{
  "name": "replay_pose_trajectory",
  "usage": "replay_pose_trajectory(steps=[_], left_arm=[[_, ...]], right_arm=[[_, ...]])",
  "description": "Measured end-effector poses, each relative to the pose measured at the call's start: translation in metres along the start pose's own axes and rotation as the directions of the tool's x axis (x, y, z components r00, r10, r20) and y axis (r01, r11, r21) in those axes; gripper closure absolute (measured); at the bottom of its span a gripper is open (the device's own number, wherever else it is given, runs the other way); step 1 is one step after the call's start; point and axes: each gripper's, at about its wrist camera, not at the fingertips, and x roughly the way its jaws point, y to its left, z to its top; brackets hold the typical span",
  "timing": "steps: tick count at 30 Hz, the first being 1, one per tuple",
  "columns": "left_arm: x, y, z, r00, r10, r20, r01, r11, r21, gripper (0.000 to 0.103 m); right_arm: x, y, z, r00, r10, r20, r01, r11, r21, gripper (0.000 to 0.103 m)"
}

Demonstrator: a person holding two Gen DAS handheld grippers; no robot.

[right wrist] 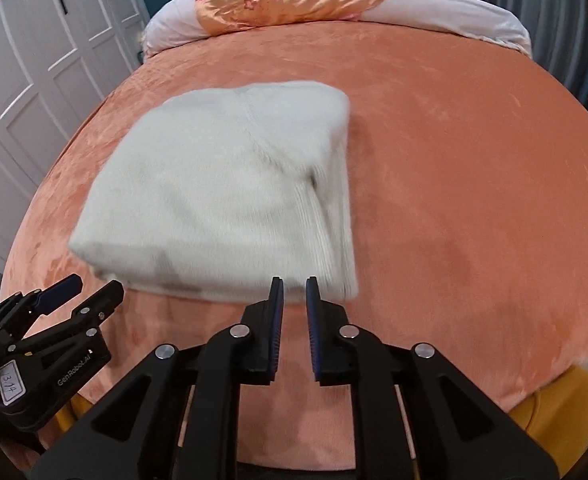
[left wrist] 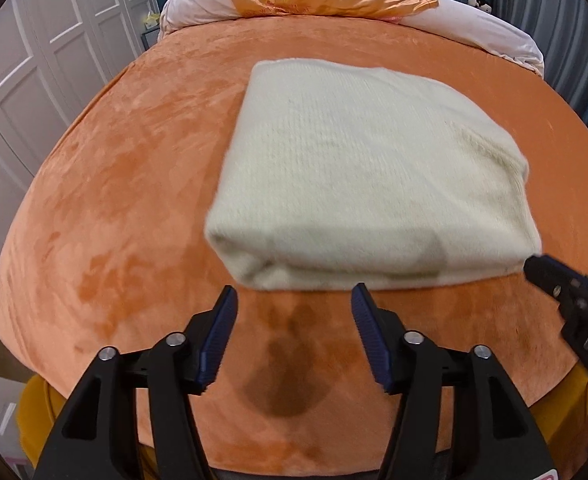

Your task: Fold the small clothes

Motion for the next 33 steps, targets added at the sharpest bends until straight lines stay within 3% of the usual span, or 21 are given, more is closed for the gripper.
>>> replay_pose_trajectory(steps=[1, 6, 10, 13, 17, 23, 30, 33], left_arm=[[0.000, -0.002, -0.003, 1.000, 0.008, 0.003, -0.008, 1.000, 0.004, 0.043], [0.005, -0.010, -0.017, 0.999, 0.031, 0.007, -0.031, 0.999, 0.014, 0.043], [0.014, -0.010, -0.029, 1.000, 0.014, -0.009, -0.014, 1.000, -0.019, 0.043], [0.016, -0.011, -0.038, 1.000, 0.018, 0.015, -0.018, 0.999, -0.026, 0.042], [0.016, -0.013, -0.044, 0.997, 0.045, 0.055, -0.045, 0.999, -0.015, 0.034], [0.021, -0.003, -0.053, 0.994, 0.046, 0.103, -0.040, 0.997, -0.062, 0.016], [0.024, -0.001, -0.061, 0.982, 0.058, 0.181, -0.046, 0.997, -0.066, 0.010], [0.025, 0.000, -0.061, 0.980, 0.060, 0.191, -0.045, 0.996, -0.078, 0.010]], right_arm=[[0.001, 0.000, -0.004, 1.000, -0.004, -0.001, 0.004, 1.000, 0.010, 0.080], [0.006, -0.002, -0.028, 1.000, -0.026, -0.011, 0.027, 0.999, 0.020, 0.077], [0.008, 0.004, -0.042, 1.000, -0.022, 0.000, 0.022, 1.000, 0.006, 0.065], [0.011, 0.010, -0.049, 1.000, -0.020, 0.002, 0.020, 1.000, -0.015, 0.063], [0.012, 0.020, -0.057, 0.999, -0.032, 0.035, 0.033, 0.998, -0.050, 0.052], [0.015, 0.021, -0.065, 0.996, -0.049, 0.075, 0.053, 0.997, -0.059, 0.044], [0.018, 0.022, -0.077, 0.985, -0.070, 0.157, 0.083, 0.993, -0.080, 0.040], [0.020, 0.019, -0.080, 0.982, -0.080, 0.172, 0.090, 0.995, -0.050, 0.032]])
